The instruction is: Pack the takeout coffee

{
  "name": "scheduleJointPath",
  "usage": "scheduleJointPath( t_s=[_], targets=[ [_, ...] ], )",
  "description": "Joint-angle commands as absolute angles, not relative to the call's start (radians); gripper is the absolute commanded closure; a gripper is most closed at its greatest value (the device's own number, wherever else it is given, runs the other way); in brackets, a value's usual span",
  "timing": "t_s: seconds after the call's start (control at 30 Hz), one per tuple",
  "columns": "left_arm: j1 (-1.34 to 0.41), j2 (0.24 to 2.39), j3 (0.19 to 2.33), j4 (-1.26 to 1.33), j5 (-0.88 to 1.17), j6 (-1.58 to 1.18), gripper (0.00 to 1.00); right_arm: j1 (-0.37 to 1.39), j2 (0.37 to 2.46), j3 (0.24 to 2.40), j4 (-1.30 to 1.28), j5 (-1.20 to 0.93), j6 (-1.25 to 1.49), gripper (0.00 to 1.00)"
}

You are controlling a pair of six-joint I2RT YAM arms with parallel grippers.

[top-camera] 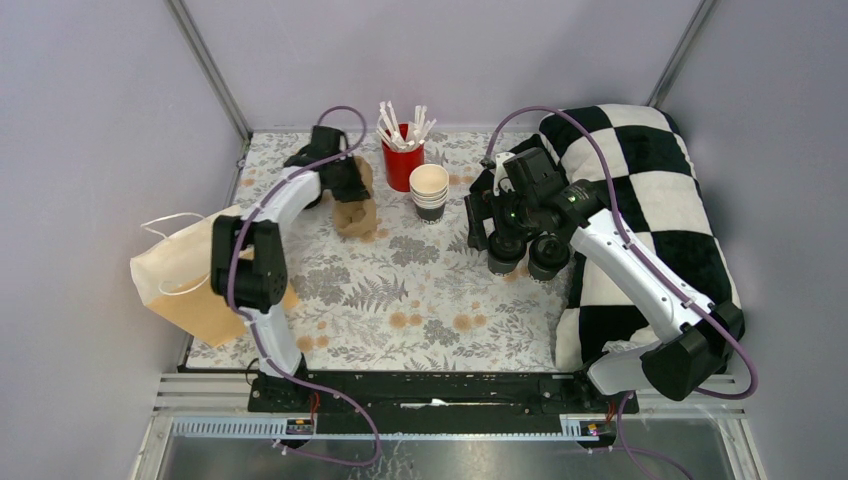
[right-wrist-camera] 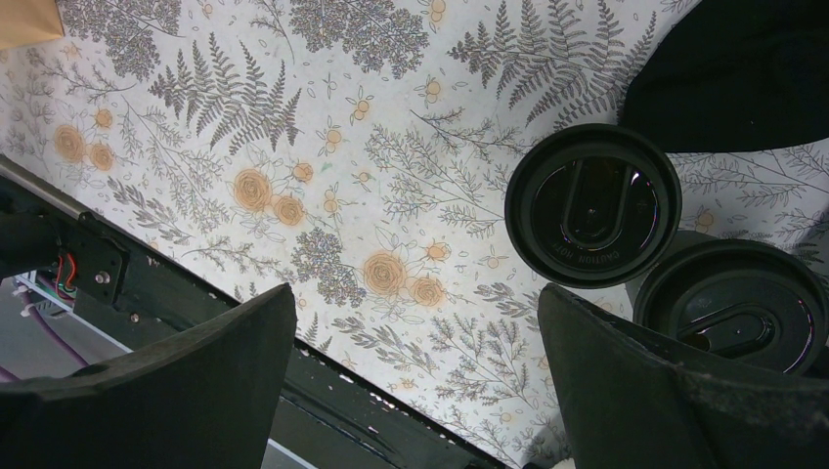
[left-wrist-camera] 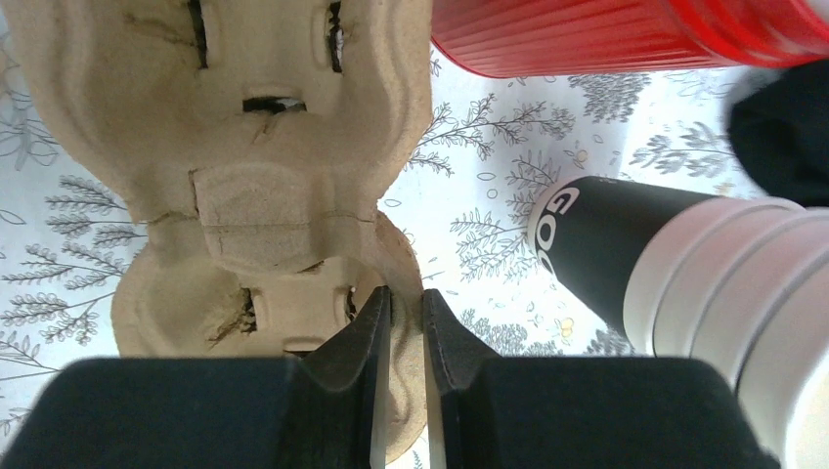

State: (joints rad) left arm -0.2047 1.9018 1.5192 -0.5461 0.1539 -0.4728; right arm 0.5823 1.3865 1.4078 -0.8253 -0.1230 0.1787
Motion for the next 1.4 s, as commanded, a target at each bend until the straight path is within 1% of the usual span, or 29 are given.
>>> scheduleJointPath(
  t_s=[0.0, 0.27, 0.37, 0.5, 0.67, 0.77, 0.87, 0.97, 1.07, 1.13, 1.23, 1.37],
  targets=[
    [-0.104, 1.77, 1.398, -0.364, 0.349, -0.513, 1.0, 0.576, 1.376, 1.418, -0.797, -0.157, 0.163, 0.0],
    [-0.099, 1.677, 1.288, -0.36, 0.428, -0.495, 1.0, 0.576, 1.471, 1.438, -0.733, -0.308, 0.222, 0.0],
    [-0.1, 1.653, 1.288, -0.394, 0.412, -0.487, 1.0, 0.577, 1.49, 1.429, -0.695, -0.366, 0.261, 0.0],
    [-0.129, 1.663, 1.382, -0.498, 0.28, -0.47, 1.0, 0.578, 1.485, 1.405, -0.667, -0.378, 0.289, 0.0],
    [-0.169, 1.685, 1.457, -0.519, 0.207, -0.455, 1.0, 0.578, 1.46, 1.37, -0.665, -0.365, 0.303, 0.0],
    [-0.212, 1.674, 1.525, -0.562, 0.099, -0.443, 1.0, 0.577, 1.445, 1.364, -0.67, -0.35, 0.308, 0.0],
    [-0.233, 1.632, 1.595, -0.639, -0.008, -0.501, 1.0, 0.577, 1.443, 1.388, -0.693, -0.337, 0.304, 0.0],
    [-0.264, 1.548, 1.629, -0.682, -0.031, -0.545, 1.0, 0.577, 1.444, 1.437, -0.739, -0.312, 0.294, 0.0],
    [-0.325, 1.431, 1.605, -0.651, 0.031, -0.479, 1.0, 0.559, 1.443, 1.521, -0.783, -0.294, 0.301, 0.0],
    [-0.379, 1.348, 1.552, -0.63, 0.062, -0.405, 1.0, 0.52, 1.447, 1.589, -0.8, -0.324, 0.333, 0.0],
    [-0.459, 1.233, 1.478, -0.639, 0.104, -0.324, 1.0, 0.448, 1.472, 1.708, -0.84, -0.419, 0.383, 0.0],
    [-0.618, 1.126, 1.426, -0.716, 0.036, -0.268, 1.0, 0.419, 1.519, 1.938, -0.985, -0.382, 0.362, 0.0]
  ],
)
